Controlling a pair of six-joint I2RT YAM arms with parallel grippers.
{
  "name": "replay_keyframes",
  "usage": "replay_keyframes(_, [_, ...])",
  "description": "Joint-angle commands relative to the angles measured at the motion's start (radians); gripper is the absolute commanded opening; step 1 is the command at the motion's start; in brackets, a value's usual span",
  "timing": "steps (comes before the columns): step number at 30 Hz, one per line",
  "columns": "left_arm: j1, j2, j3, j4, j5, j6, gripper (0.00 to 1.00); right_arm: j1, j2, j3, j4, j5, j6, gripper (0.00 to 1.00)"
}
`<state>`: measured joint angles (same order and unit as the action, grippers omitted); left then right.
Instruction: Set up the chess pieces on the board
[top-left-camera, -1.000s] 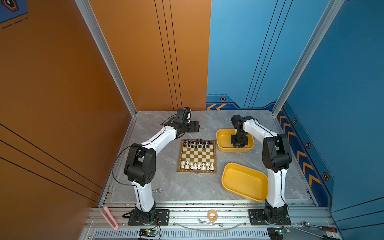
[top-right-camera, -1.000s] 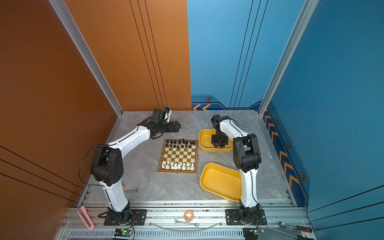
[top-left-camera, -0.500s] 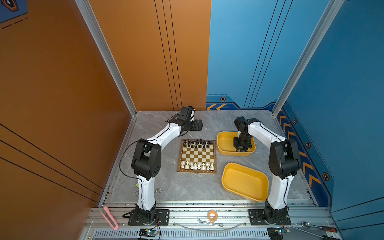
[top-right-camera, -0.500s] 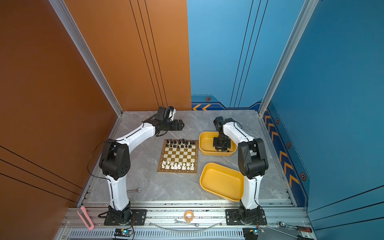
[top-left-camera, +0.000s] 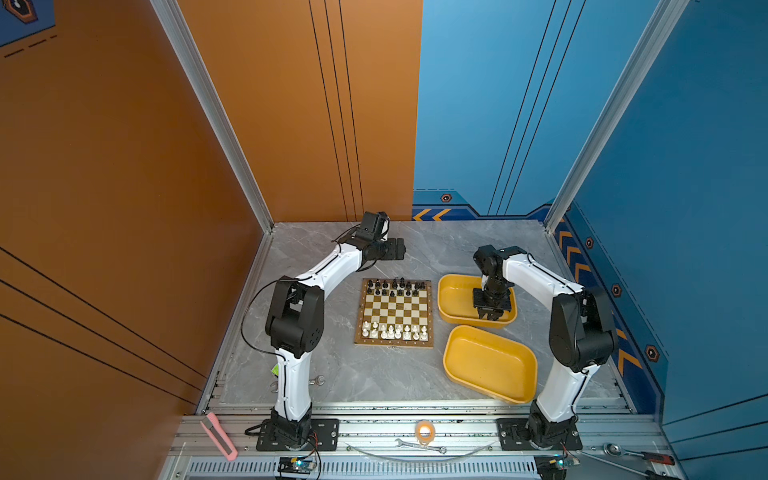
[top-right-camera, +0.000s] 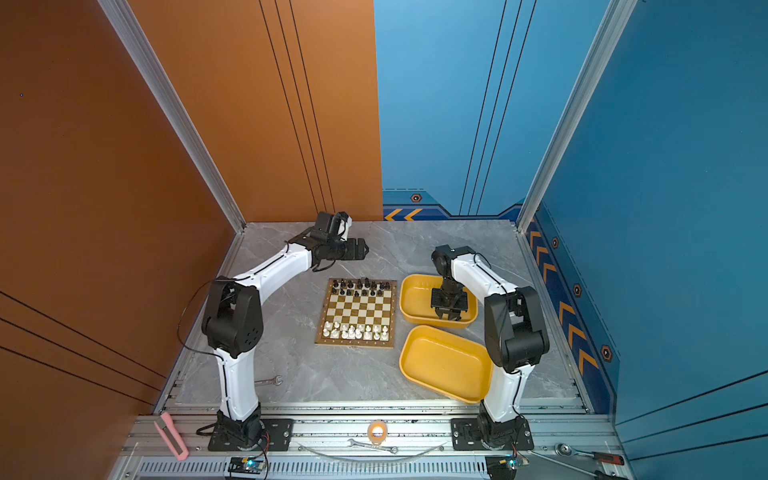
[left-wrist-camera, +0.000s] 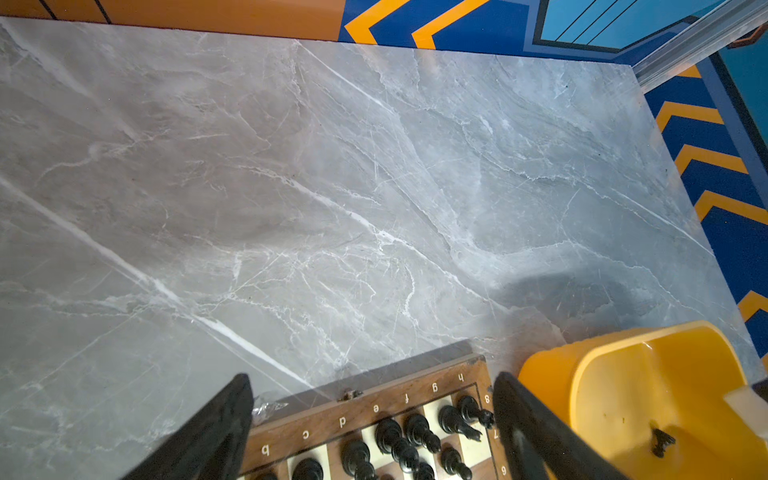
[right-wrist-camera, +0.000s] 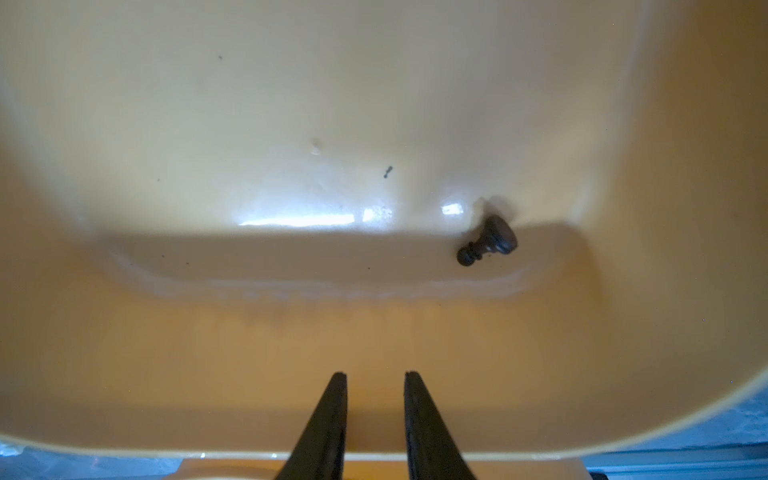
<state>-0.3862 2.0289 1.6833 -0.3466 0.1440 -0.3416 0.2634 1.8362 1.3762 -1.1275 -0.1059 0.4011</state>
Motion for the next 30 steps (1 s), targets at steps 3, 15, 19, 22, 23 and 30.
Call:
replay_keyframes(3, [0.006,0.047,0.074,-0.053,0.003,-0.002,0.91,-0.011,0.0,0.012,-0.046,-0.026,-0.003,0.29])
replay_keyframes(15, [0.016,0.1,0.208,-0.165,-0.054,-0.016,0.91,-0.023,0.204,0.108,-0.004,-0.113,-0.045,0.29])
replay_keyframes(19, [0.028,0.121,0.264,-0.212,-0.063,-0.023,0.91,-0.036,0.259,0.162,-0.008,-0.13,-0.038,0.29])
replay_keyframes(22, [0.038,0.137,0.293,-0.228,-0.066,-0.039,0.91,-0.043,0.303,0.215,-0.011,-0.141,-0.026,0.29])
replay_keyframes(23, [0.041,0.142,0.304,-0.234,-0.065,-0.045,0.91,-0.044,0.317,0.234,-0.012,-0.143,-0.023,0.29])
replay_keyframes(30, [0.055,0.192,0.401,-0.291,-0.064,-0.051,0.91,-0.068,0.411,0.377,-0.012,-0.117,0.055,0.29])
